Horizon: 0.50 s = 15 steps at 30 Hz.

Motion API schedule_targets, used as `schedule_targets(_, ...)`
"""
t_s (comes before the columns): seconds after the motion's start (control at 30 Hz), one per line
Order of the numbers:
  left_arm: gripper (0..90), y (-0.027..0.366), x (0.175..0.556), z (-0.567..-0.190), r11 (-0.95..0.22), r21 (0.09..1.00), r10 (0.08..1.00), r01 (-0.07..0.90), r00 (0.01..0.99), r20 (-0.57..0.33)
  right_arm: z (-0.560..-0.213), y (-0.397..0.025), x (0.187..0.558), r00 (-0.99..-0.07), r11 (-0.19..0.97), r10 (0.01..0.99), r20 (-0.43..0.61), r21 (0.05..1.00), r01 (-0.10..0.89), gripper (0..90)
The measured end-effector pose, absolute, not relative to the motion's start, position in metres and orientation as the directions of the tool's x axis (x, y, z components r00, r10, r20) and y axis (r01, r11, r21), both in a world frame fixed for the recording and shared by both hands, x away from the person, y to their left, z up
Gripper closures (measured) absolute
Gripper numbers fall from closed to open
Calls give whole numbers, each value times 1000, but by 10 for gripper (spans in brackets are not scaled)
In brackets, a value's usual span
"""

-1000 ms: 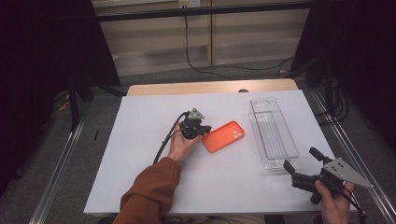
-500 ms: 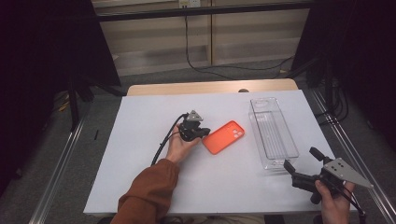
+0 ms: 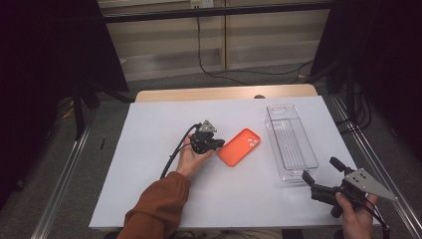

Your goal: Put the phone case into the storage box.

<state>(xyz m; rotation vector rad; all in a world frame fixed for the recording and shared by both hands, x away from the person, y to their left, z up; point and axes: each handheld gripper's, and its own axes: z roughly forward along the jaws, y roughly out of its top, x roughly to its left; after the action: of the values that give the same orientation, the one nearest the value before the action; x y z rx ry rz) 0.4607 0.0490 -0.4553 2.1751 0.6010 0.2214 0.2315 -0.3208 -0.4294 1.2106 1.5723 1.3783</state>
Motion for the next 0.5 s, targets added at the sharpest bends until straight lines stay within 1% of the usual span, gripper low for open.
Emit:
schedule_targets(0.1, 885, 50, 460, -454, -494, 797, 503, 348, 862, -65, -429, -321, 231, -312, -3, 948, 63, 982, 190, 0)
schedule_targets(0.17, 879, 51, 459, -453, -487, 807, 507, 336, 860, -52, -429, -321, 231, -311, -4, 948, 64, 982, 190, 0)
schedule_targets(0.23, 863, 52, 458, -453, -470, 813, 507, 344, 859, -71, -429, -321, 231, -311, -7, 948, 66, 982, 188, 0)
schedule_targets(0.33, 824, 54, 458, -453, -474, 812, 504, 339, 861, -65, -429, -321, 231, -310, -5, 948, 65, 982, 190, 0)
schedule_targets(0.43, 760, 58, 457, -450, -446, 821, 515, 356, 852, -90, -429, -321, 231, -311, -4, 948, 63, 982, 189, 0)
schedule_targets(0.5, 674, 61, 456, -446, -434, 829, 527, 353, 846, -85, -429, -321, 231, -310, -4, 949, 63, 982, 189, 0)
